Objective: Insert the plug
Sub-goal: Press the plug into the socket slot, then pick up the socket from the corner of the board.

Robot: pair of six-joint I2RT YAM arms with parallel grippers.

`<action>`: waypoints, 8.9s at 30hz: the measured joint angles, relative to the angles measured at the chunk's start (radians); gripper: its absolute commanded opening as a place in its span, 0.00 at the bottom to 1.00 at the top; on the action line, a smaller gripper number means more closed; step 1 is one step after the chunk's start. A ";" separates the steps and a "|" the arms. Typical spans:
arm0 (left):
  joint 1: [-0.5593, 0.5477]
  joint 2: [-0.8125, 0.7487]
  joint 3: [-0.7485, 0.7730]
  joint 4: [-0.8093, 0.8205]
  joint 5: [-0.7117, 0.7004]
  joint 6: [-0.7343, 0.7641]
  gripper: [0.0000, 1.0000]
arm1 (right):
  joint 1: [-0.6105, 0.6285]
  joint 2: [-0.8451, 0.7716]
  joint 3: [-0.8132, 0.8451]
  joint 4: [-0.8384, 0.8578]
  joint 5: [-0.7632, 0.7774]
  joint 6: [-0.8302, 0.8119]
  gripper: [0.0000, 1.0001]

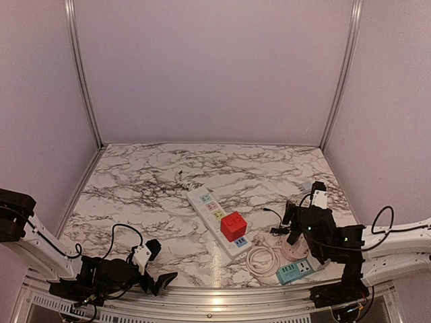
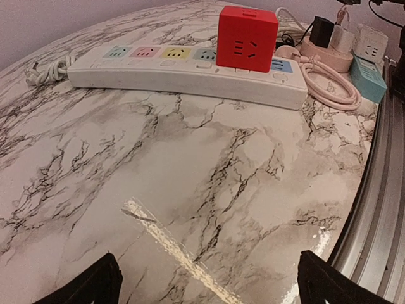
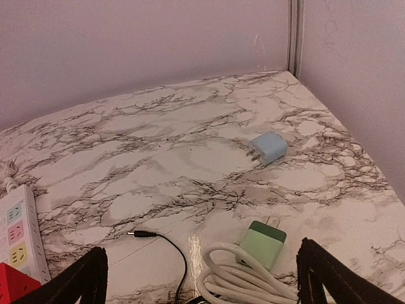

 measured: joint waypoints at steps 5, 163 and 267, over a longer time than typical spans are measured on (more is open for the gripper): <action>-0.003 0.027 0.001 0.006 0.000 0.000 0.99 | -0.052 0.083 0.004 0.009 -0.046 0.002 0.99; -0.022 0.145 0.003 0.097 -0.008 0.013 0.99 | 0.084 0.395 0.584 0.582 -0.146 -0.887 0.01; -0.034 0.205 -0.039 0.345 0.106 0.097 0.99 | 0.205 0.392 0.733 0.277 -0.531 -0.652 0.00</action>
